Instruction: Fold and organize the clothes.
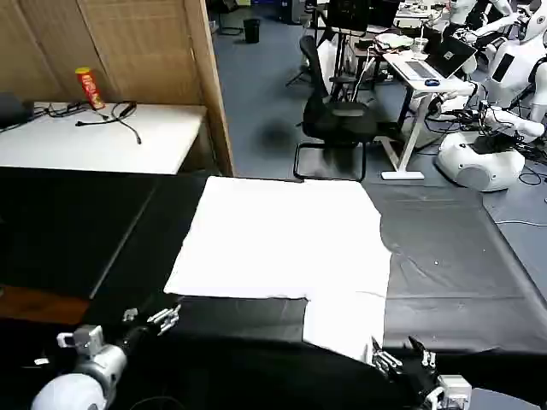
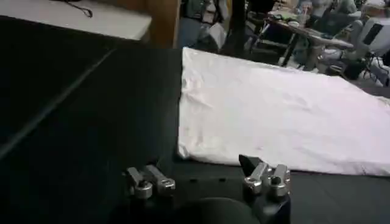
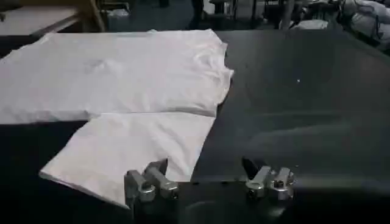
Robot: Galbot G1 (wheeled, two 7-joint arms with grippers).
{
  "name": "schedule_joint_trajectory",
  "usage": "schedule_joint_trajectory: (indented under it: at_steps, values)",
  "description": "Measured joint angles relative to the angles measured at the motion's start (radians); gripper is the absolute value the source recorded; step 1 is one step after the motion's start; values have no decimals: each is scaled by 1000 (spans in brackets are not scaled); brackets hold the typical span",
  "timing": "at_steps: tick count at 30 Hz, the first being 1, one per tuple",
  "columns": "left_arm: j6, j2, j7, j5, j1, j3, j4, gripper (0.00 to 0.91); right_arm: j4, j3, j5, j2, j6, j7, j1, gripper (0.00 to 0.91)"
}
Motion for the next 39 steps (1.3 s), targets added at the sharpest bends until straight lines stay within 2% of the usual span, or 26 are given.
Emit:
schedule_joint_trajectory:
  at_steps: [10,11,12,13,14,15,17,18,19,21,22,23,24,25,30,39]
  values:
    - [-2,0,5,20,-70,29,55,878,-39,-38,-38,13,-38,20,71,878]
    - [-2,0,5,20,-75,33,64,829,-41,-40,-41,15,-39,20,73,858]
    - [-3,0,5,21,-80,37,71,614,-43,-42,-45,18,-39,20,75,761]
    - [-4,0,5,24,-84,40,77,527,-44,-44,-47,20,-39,20,75,751]
    - [-6,0,5,28,-88,44,84,312,-46,-45,-48,22,-39,20,74,722]
    - [-8,0,5,31,-91,48,91,215,-48,-45,-48,23,-39,20,74,702]
    - [-15,-1,5,36,-96,53,103,137,-51,-45,-50,24,-39,20,71,634]
    - [-19,-1,5,40,-99,55,109,137,-53,-45,-50,24,-39,19,70,536]
    - [-21,-1,5,41,-101,57,115,117,-53,-45,-50,25,-39,19,68,497]
    - [-25,-1,8,41,-107,60,129,59,-52,-45,-52,26,-39,18,64,351]
    - [-26,-1,9,42,-109,61,133,0,-51,-46,-54,27,-39,18,62,254]
    - [-27,-1,10,42,-109,62,136,0,-47,-47,-56,28,-38,18,58,156]
    - [-28,-1,12,41,-107,62,137,0,-44,-48,-56,28,-38,19,55,98]
    - [-30,-2,14,41,-104,63,136,0,-41,-48,-56,28,-37,19,53,78]
    - [-27,-9,18,42,-75,59,104,0,-15,-46,-56,30,-35,37,33,29]
    - [-22,-35,-8,92,6,31,-10,0,52,-26,-51,30,-31,41,-45,0]
